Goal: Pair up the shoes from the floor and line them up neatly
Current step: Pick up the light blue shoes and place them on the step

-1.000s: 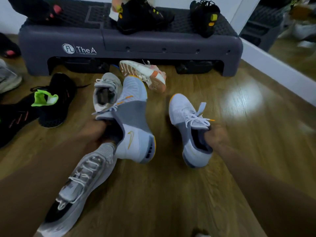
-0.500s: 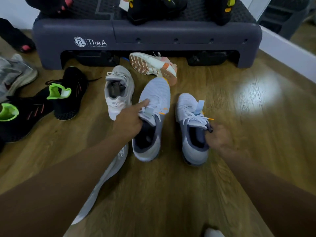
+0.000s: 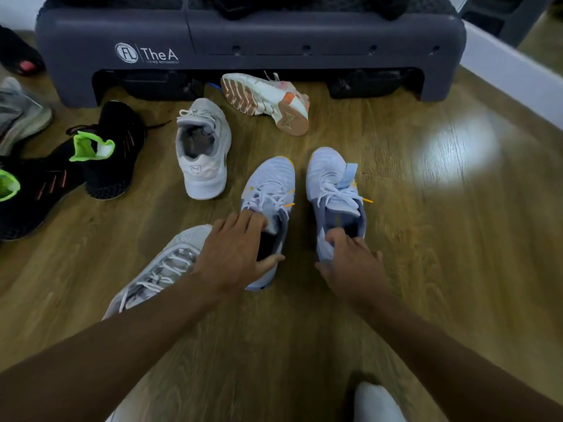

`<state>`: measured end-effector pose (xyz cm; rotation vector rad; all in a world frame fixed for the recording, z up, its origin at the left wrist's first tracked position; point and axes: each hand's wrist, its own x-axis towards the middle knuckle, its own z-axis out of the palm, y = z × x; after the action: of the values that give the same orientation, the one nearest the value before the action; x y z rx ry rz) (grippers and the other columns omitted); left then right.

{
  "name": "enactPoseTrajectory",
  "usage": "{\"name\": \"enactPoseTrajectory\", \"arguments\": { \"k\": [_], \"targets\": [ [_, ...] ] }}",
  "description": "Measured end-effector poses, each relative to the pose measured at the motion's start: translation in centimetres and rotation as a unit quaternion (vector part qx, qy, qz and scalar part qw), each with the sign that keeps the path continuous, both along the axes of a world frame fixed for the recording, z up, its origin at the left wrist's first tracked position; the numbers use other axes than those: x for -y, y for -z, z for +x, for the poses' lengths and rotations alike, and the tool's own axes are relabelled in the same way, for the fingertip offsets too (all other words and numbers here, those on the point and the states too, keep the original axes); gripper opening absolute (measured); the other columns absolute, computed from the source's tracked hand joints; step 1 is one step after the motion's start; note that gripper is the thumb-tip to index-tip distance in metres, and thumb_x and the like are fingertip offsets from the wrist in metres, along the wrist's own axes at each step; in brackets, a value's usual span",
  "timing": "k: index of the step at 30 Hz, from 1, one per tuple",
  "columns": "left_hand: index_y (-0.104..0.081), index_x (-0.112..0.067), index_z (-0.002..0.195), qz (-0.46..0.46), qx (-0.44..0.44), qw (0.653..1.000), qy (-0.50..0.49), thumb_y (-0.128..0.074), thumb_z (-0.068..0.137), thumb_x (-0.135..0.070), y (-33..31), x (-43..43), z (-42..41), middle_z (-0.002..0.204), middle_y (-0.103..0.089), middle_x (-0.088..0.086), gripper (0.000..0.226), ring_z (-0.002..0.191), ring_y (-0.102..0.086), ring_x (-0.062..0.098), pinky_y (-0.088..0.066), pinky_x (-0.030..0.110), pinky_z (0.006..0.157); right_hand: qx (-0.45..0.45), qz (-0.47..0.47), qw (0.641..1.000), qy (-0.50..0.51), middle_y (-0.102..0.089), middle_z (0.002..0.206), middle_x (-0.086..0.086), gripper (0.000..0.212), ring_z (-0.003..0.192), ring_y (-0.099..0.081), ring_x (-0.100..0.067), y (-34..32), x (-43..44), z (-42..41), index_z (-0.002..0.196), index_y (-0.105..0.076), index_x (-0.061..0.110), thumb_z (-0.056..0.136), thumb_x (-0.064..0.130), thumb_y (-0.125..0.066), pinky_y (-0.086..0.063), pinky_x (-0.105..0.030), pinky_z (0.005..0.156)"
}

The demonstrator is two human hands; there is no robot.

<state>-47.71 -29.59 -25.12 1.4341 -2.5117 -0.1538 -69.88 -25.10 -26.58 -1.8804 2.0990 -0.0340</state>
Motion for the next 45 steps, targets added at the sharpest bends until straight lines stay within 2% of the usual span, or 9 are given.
{"name": "enactPoseTrajectory", "arguments": {
  "k": [3, 8, 19, 23, 29, 34, 36, 41, 45],
  "targets": [
    [-0.056, -0.012, 0.095, 0.013, 0.006, 0.999, 0.030, -0.054, 0.073, -0.062, -0.4, 0.2, -0.3, 0.088, -0.057, 0.005, 0.055, 0.079, -0.052, 0.024, -0.043, 0.036, 0.066, 0.000, 0.022, 1.000, -0.001, -0.058, 0.114, -0.011, 0.045, 0.107, -0.055, -0.028, -0.4, 0.7, -0.2, 0.124, -0.036, 0.015, 0.086, 0.024, -0.059, -0.048, -0.040, 0.076],
    [-0.059, -0.016, 0.111, 0.178, 0.208, 0.962, 0.010, -0.053, 0.089, -0.044, 0.0, -1.2, -0.8, 0.109, -0.062, 0.000, 0.036, 0.119, -0.037, 0.022, -0.037, 0.033, 0.081, -0.015, 0.078, 0.996, -0.048, -0.060, 0.113, -0.011, 0.038, 0.107, -0.054, -0.028, -0.9, 1.7, 0.5, 0.115, -0.048, 0.012, 0.084, 0.029, -0.063, -0.049, -0.039, 0.079],
    [-0.057, -0.012, 0.108, 0.311, 0.144, 0.939, -0.040, -0.054, 0.090, -0.032, -6.2, 0.7, -4.1, 0.112, -0.063, 0.012, 0.026, 0.101, -0.061, 0.033, -0.051, 0.044, 0.085, 0.041, 0.087, 0.993, -0.066, -0.068, 0.093, -0.012, 0.016, 0.089, -0.065, -0.034, -7.2, 2.2, 4.0, 0.090, -0.062, 0.010, 0.085, 0.024, -0.056, -0.046, -0.036, 0.065],
    [-0.058, -0.011, 0.102, 0.333, 0.138, 0.932, -0.033, -0.049, 0.094, -0.030, -16.8, 0.1, -6.0, 0.099, -0.061, 0.012, 0.022, 0.092, -0.057, 0.030, -0.048, 0.041, 0.081, 0.080, 0.126, 0.985, -0.083, -0.059, 0.084, -0.002, 0.038, 0.087, -0.055, -0.018, -17.5, 2.4, 2.9, 0.074, -0.054, 0.017, 0.079, 0.049, -0.033, -0.043, -0.032, 0.077],
    [-0.056, -0.010, 0.085, 0.418, 0.126, 0.899, 0.043, -0.047, 0.097, -0.024, -37.8, -2.0, -9.2, 0.098, -0.059, 0.017, 0.020, 0.096, -0.056, 0.030, -0.047, 0.041, 0.089, 0.070, 0.244, 0.966, -0.035, -0.046, 0.067, 0.000, 0.031, 0.071, -0.047, -0.025, -38.7, -0.6, -0.7, 0.071, -0.046, 0.012, 0.090, 0.036, -0.050, -0.039, -0.031, 0.066],
    [-0.047, -0.015, 0.083, 0.352, 0.143, 0.919, 0.108, -0.049, 0.094, -0.028, -55.1, -5.6, -11.9, 0.093, -0.053, 0.006, 0.017, 0.104, -0.054, 0.031, -0.047, 0.041, 0.085, 0.073, 0.191, 0.979, -0.007, -0.062, 0.120, -0.014, 0.045, 0.111, -0.057, -0.030, -57.4, -5.3, -2.4, 0.097, -0.063, 0.012, 0.080, 0.051, -0.050, -0.045, -0.034, 0.088],
    [-0.051, -0.012, 0.090, 0.322, 0.158, 0.919, 0.166, -0.046, 0.096, -0.024, -60.9, -7.1, -12.9, 0.101, -0.058, 0.012, 0.015, 0.105, -0.053, 0.030, -0.038, 0.035, 0.081, 0.089, 0.161, 0.983, 0.016, -0.064, 0.116, -0.016, 0.060, 0.114, -0.057, -0.030, -62.5, -7.6, -2.8, 0.099, -0.063, 0.011, 0.065, 0.054, -0.040, -0.046, -0.035, 0.091],
    [-0.057, -0.009, 0.115, 0.223, 0.211, 0.922, 0.238, -0.050, 0.095, -0.031, -72.5, -11.3, -15.6, 0.126, -0.057, 0.012, 0.031, 0.118, -0.050, 0.031, -0.037, 0.032, 0.083, 0.038, 0.149, 0.983, 0.105, -0.052, 0.085, -0.003, 0.024, 0.084, -0.052, -0.024, -72.5, -14.0, -4.1, 0.086, -0.051, 0.018, 0.075, 0.030, -0.068, -0.037, -0.027, 0.069],
    [-0.057, -0.018, 0.101, 0.188, 0.220, 0.903, 0.319, -0.051, 0.093, -0.033, -78.6, -15.4, -18.7, 0.127, -0.054, 0.009, 0.018, 0.119, -0.049, 0.030, -0.042, 0.036, 0.080, 0.041, 0.098, 0.972, 0.211, -0.057, 0.101, -0.011, 0.009, 0.099, -0.057, -0.029, -78.0, -20.4, -6.1, 0.085, -0.051, 0.018, 0.083, 0.025, -0.055, -0.043, -0.029, 0.075]
  ]
}}
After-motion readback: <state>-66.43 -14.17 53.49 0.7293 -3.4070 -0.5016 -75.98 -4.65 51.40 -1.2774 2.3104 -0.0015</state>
